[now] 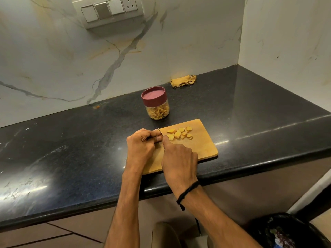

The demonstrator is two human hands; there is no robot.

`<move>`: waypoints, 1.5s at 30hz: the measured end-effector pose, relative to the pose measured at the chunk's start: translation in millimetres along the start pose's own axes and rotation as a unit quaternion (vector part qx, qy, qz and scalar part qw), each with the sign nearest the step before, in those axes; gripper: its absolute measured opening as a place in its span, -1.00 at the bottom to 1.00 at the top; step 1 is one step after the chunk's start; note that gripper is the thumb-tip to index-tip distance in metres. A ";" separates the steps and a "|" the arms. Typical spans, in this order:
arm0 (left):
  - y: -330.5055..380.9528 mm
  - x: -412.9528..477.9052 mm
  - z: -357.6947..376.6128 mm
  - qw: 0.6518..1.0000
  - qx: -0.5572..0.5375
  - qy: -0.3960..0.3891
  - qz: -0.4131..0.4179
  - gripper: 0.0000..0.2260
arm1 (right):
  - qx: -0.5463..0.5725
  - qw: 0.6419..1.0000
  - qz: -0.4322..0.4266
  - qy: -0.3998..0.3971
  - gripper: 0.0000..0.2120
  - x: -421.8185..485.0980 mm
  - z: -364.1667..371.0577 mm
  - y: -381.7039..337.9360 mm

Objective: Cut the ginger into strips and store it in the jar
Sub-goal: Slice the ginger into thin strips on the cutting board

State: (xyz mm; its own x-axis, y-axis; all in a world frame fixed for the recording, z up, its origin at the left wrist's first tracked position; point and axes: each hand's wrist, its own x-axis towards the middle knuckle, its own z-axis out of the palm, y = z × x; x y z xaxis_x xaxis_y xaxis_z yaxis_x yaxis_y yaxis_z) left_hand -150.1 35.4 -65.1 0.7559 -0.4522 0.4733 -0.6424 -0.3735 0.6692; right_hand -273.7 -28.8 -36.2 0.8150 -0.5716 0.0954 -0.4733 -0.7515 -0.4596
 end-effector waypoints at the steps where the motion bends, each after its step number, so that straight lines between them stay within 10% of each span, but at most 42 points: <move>1: 0.1 -0.2 -0.1 1.000 0.000 0.001 0.001 -0.88 | -0.001 1.000 0.002 -0.002 -0.52 1.3 0.4 -1.0; 45: 1.1 0.4 -2.3 1.000 0.003 -0.009 -0.028 -0.89 | 0.023 0.999 0.005 0.023 -0.65 -30.6 -3.4 23.1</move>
State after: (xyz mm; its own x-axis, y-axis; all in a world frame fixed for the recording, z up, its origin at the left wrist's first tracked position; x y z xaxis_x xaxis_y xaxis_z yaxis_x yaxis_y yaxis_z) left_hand -150.2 36.7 -62.9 0.7884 -0.4444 0.4253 -0.6001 -0.4037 0.6906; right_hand -310.7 -29.8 -46.7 0.7929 -0.5950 0.1310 -0.4653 -0.7302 -0.5003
